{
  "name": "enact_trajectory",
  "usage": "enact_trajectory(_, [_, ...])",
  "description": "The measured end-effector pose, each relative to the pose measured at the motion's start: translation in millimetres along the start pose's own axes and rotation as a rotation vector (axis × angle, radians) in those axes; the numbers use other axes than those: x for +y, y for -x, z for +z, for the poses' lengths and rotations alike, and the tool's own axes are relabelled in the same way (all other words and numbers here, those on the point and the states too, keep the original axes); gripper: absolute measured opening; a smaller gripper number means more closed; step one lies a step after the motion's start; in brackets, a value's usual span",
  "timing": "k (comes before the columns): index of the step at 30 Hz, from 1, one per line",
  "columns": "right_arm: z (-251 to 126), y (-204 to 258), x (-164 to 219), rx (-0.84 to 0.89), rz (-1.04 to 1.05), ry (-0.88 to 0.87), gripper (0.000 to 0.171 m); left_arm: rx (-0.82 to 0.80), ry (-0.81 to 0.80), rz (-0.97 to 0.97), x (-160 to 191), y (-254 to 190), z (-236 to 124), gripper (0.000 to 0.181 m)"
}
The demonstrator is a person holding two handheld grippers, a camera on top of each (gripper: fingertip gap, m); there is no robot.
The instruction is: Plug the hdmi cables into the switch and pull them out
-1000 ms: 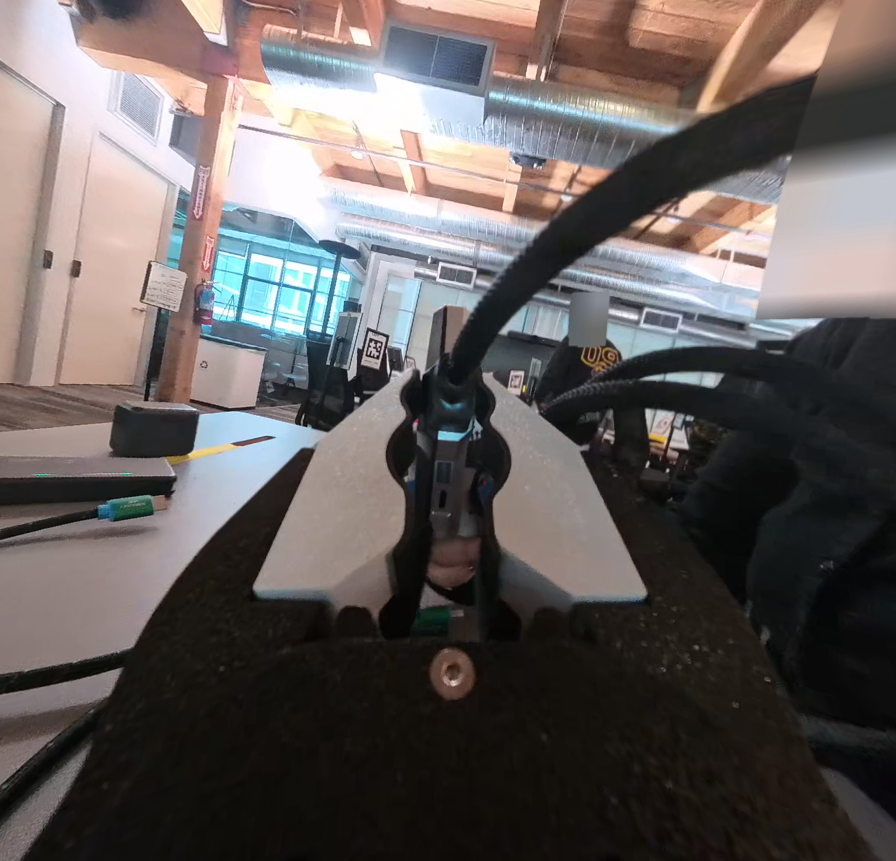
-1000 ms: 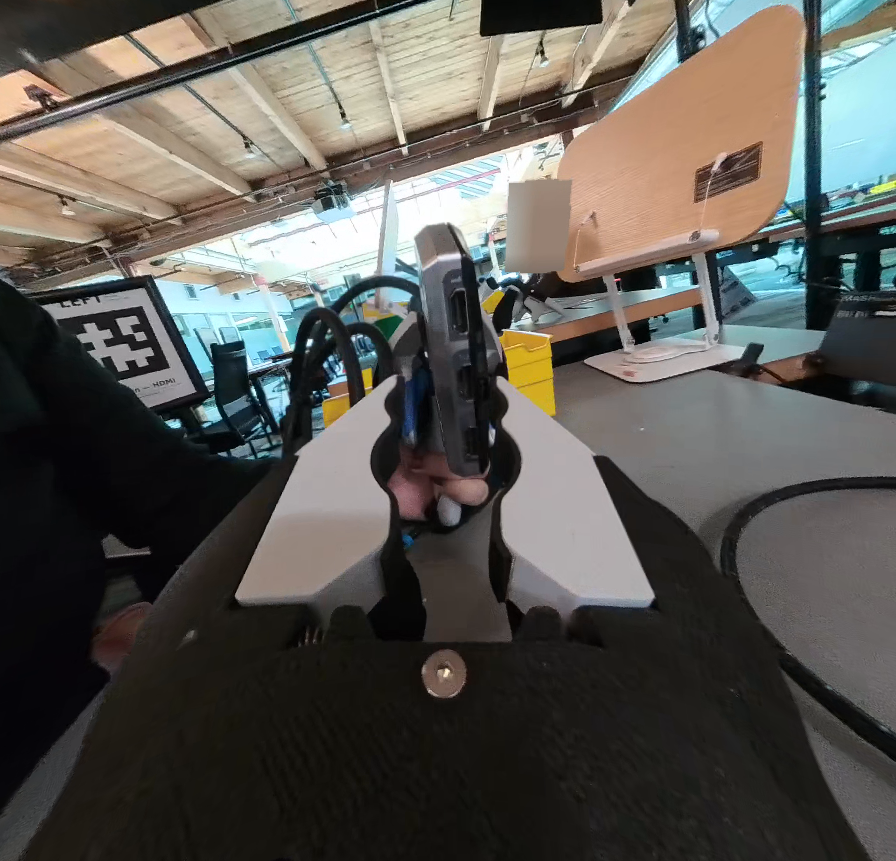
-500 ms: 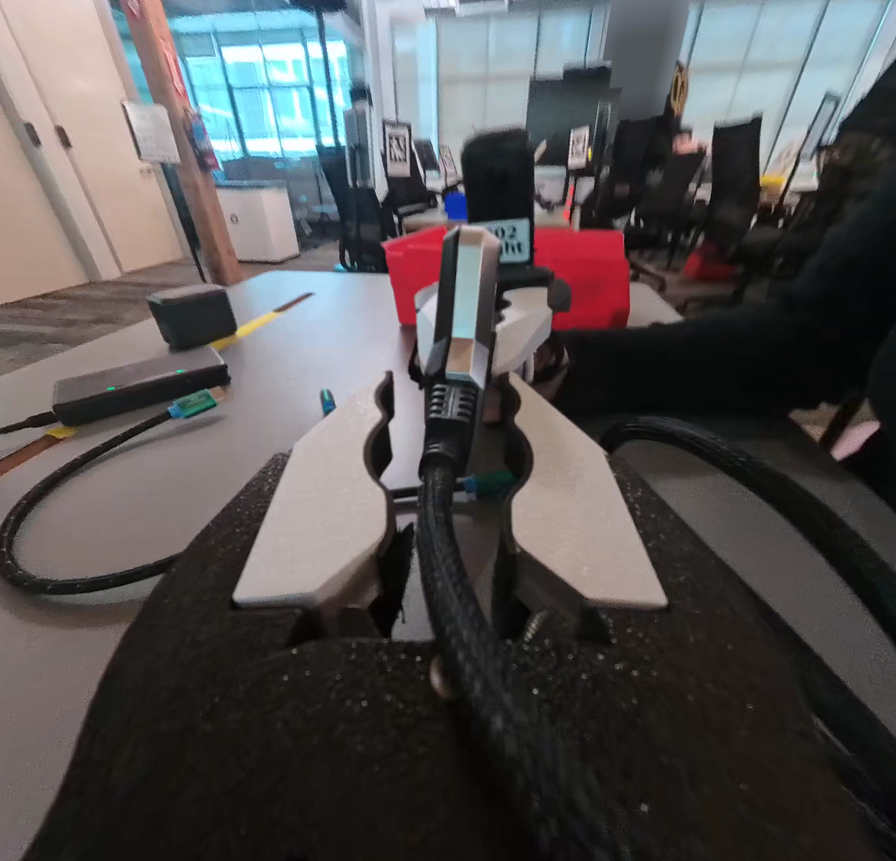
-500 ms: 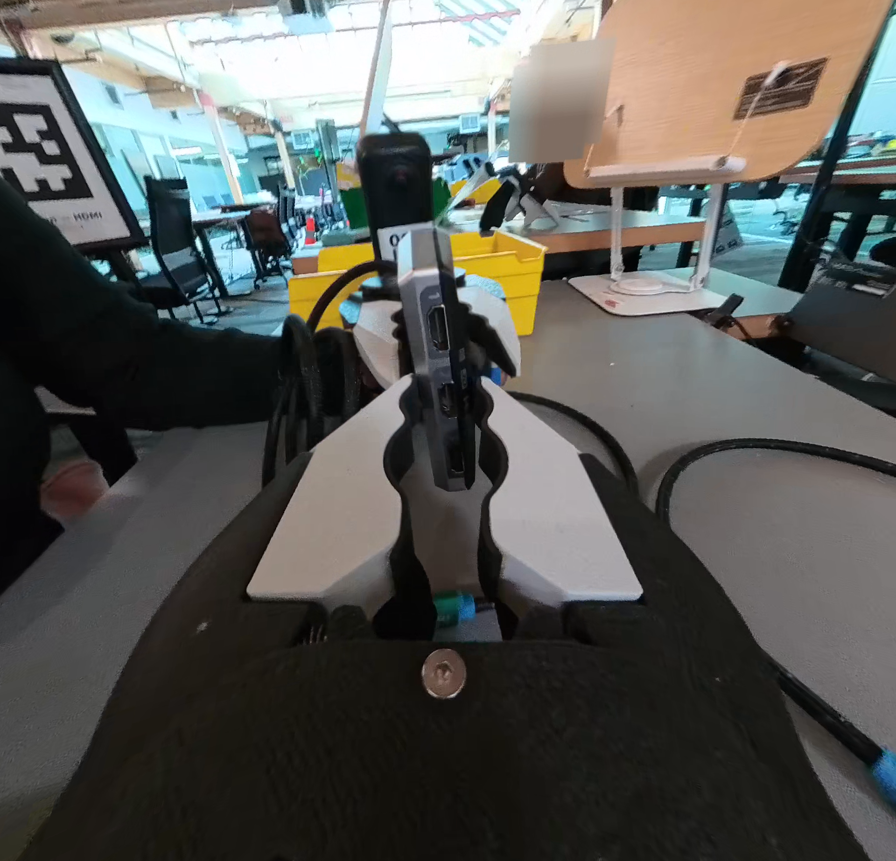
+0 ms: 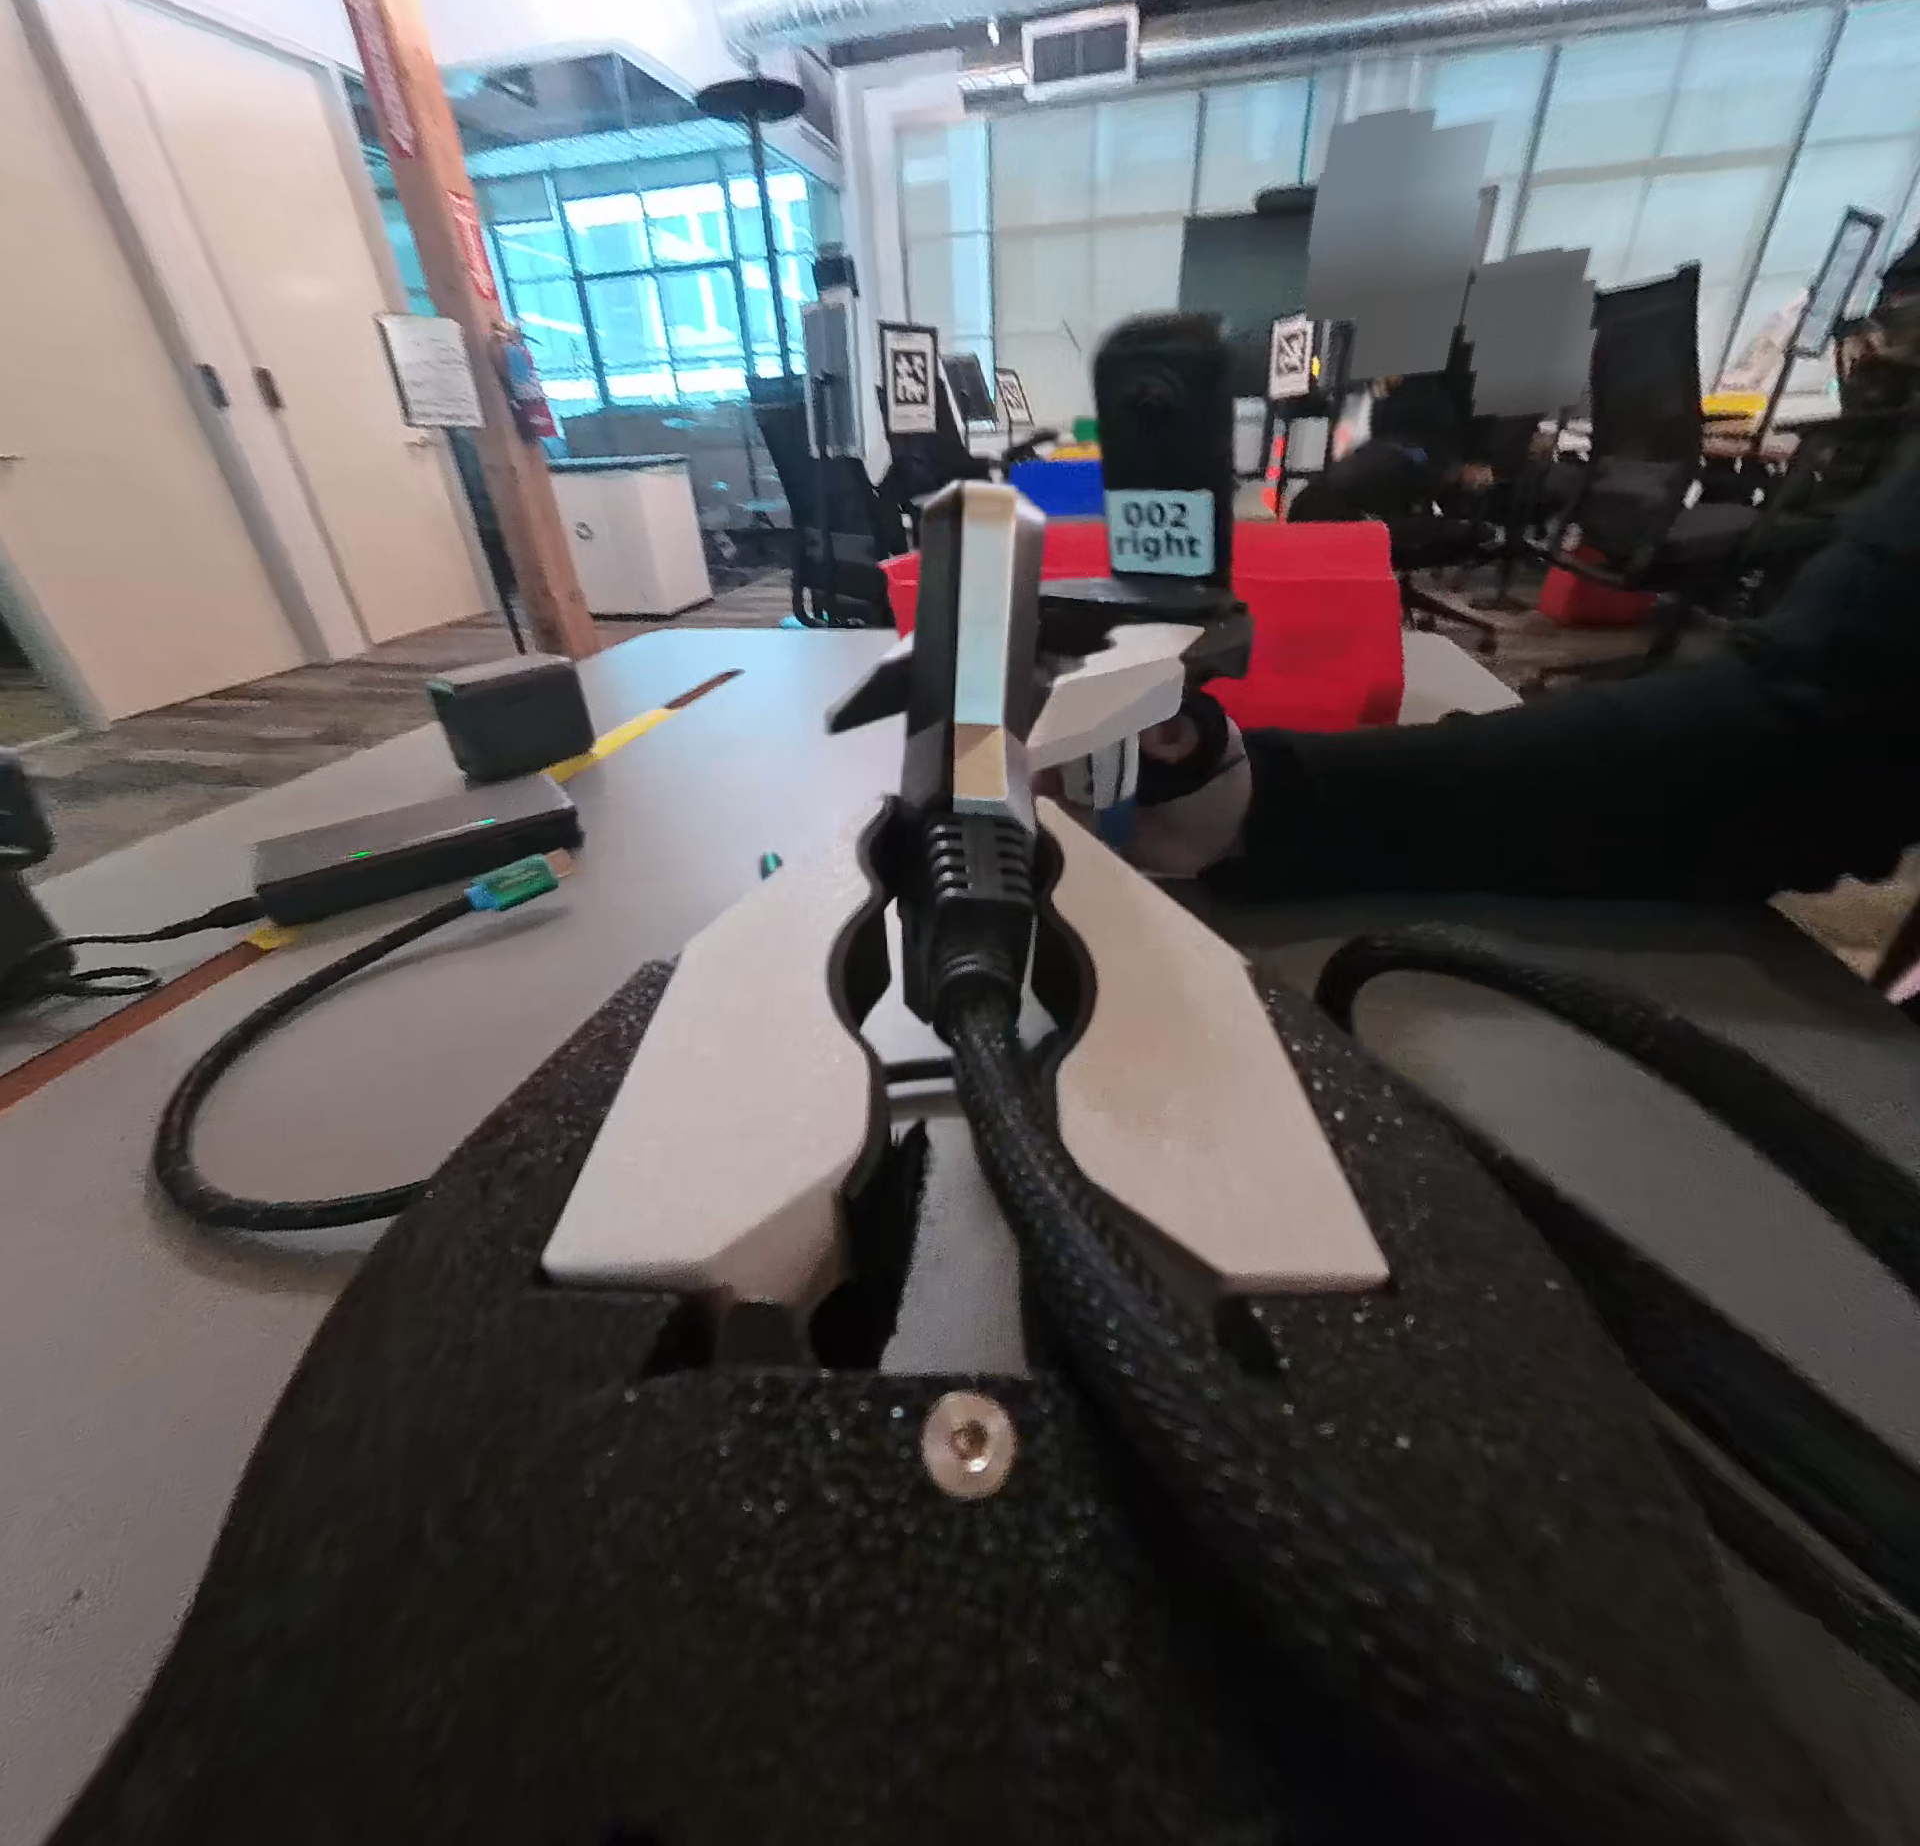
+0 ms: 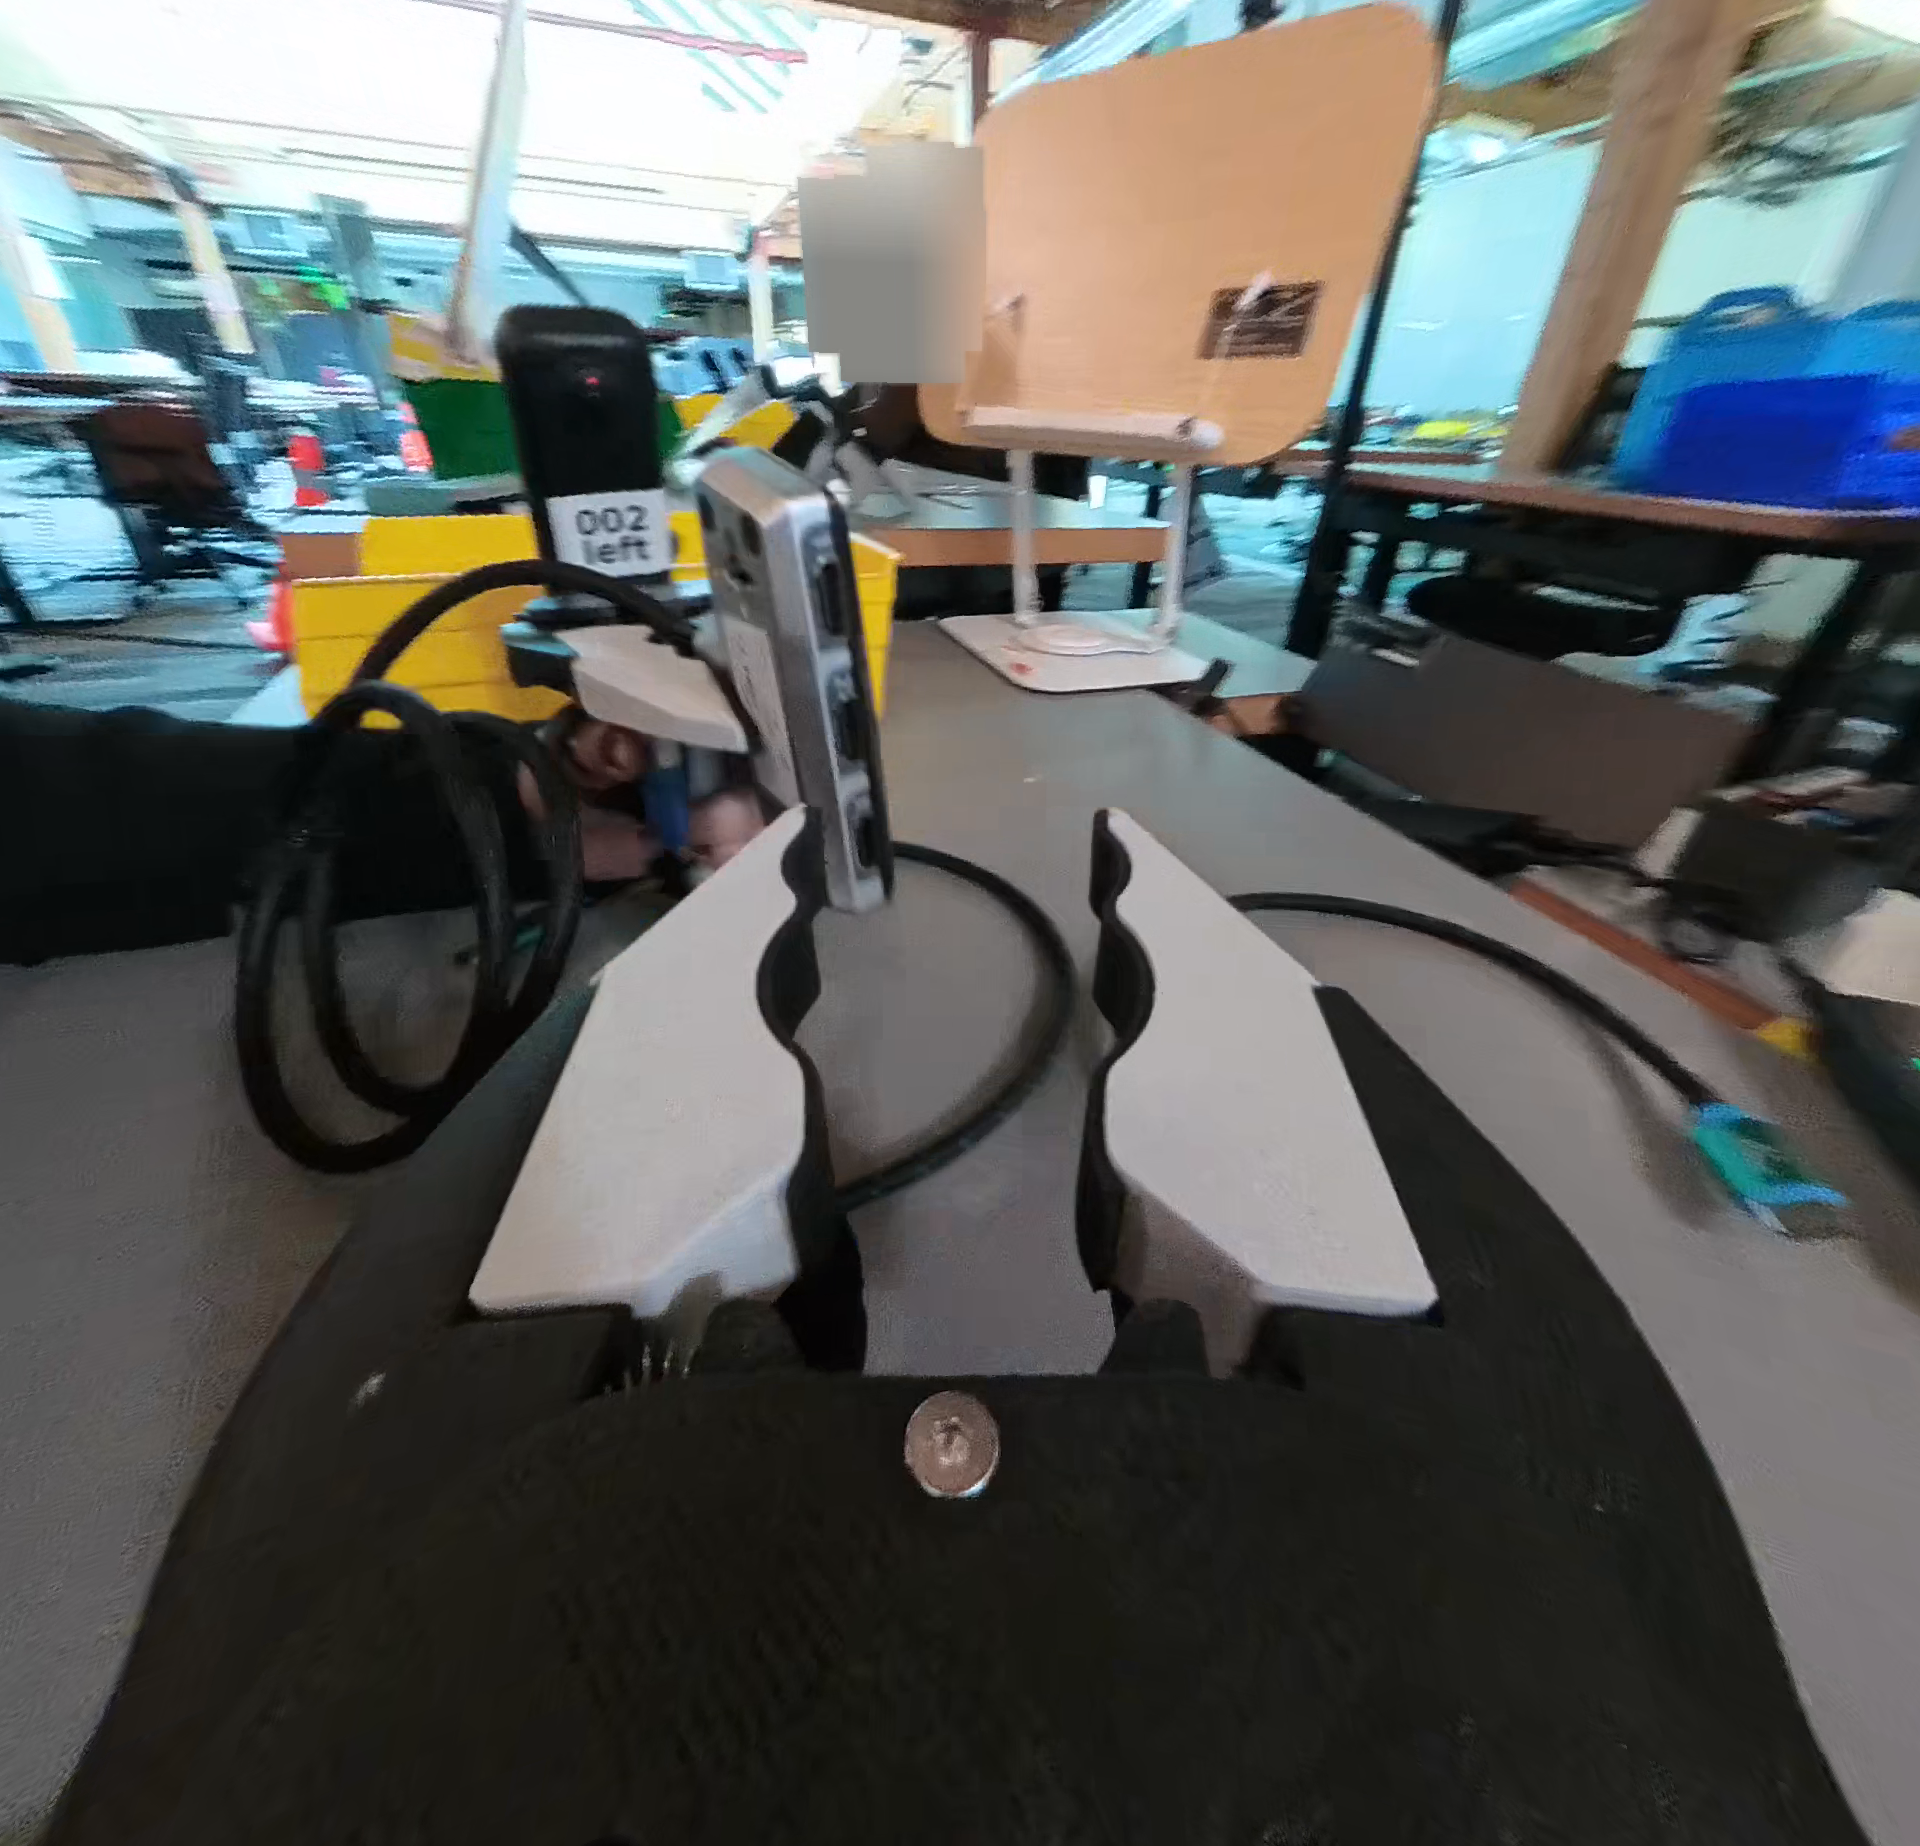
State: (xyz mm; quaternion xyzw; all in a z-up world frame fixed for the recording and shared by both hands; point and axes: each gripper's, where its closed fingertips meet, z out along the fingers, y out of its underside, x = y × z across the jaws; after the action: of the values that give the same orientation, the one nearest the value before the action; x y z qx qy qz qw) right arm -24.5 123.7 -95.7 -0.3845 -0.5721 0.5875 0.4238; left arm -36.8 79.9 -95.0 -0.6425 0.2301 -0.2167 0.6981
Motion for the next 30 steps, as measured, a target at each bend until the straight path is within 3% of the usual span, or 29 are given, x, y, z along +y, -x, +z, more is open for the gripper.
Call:
enact_trajectory(5, [-16.9,-18.0,20.5,0.067,-0.060,0.123,0.042,-0.076,-0.141,-0.080,-16.4,20.3,-19.7,0.021])
enact_trajectory(14, [-10.2,20.6,42.3,-0.093,-0.152,0.270,0.031,-0.077,-0.223,-0.144,-23.4,27.8,-29.4,0.021])
enact_trajectory(24, [-12.2,24.7,47.7,-0.124,-0.007,0.321,0.026,-0.050,-0.297,-0.202,-30.3,30.9,-37.3,0.021])
enact_trajectory(30, [-4.1,29.1,29.7,-0.103,0.005,0.218,0.030,0.009,-0.340,-0.227,-36.8,25.5,-41.0,0.020])
